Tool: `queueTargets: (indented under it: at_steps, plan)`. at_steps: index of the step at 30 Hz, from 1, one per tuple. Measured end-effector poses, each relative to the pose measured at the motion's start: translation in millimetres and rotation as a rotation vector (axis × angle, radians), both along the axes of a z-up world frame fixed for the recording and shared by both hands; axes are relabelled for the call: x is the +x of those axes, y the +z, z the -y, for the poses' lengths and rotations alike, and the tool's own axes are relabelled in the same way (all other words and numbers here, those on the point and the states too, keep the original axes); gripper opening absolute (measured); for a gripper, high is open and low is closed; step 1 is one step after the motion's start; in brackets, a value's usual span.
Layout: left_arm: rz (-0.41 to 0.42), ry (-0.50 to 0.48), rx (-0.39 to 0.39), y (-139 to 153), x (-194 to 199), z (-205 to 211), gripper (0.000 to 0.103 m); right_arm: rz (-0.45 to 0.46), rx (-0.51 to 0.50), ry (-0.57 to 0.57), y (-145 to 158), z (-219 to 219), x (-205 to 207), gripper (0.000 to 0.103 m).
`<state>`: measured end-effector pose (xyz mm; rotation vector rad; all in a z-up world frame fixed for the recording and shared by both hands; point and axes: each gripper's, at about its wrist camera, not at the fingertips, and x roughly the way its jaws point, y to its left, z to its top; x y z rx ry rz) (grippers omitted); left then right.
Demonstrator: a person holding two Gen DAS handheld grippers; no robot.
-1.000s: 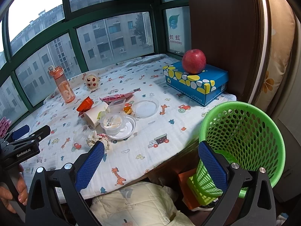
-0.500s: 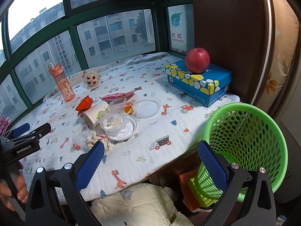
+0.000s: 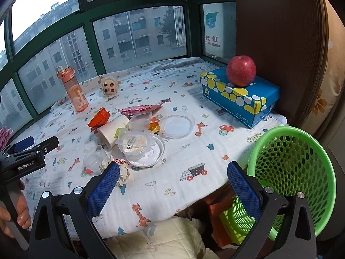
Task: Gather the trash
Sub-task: 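Reach the right tool to the crumpled tissue and close on it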
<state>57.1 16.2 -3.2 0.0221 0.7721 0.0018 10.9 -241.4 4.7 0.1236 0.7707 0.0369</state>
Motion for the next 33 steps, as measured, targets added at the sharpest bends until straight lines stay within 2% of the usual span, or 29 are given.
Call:
queueTargets:
  at_steps: [14,25,33]
  plan:
    - [-0.009,0.075,0.006,-1,28,-28,0.098,-0.04,0.008,0.103,-20,-37,33,0.097]
    - [-0.036,0.1,-0.003,-11,41,-47,0.098,-0.116,0.041,0.234,-62,-80,52,0.097]
    - [-0.068,0.108,-0.019,-22,45,-60,0.098,-0.161,0.056,0.285,-90,-100,69,0.096]
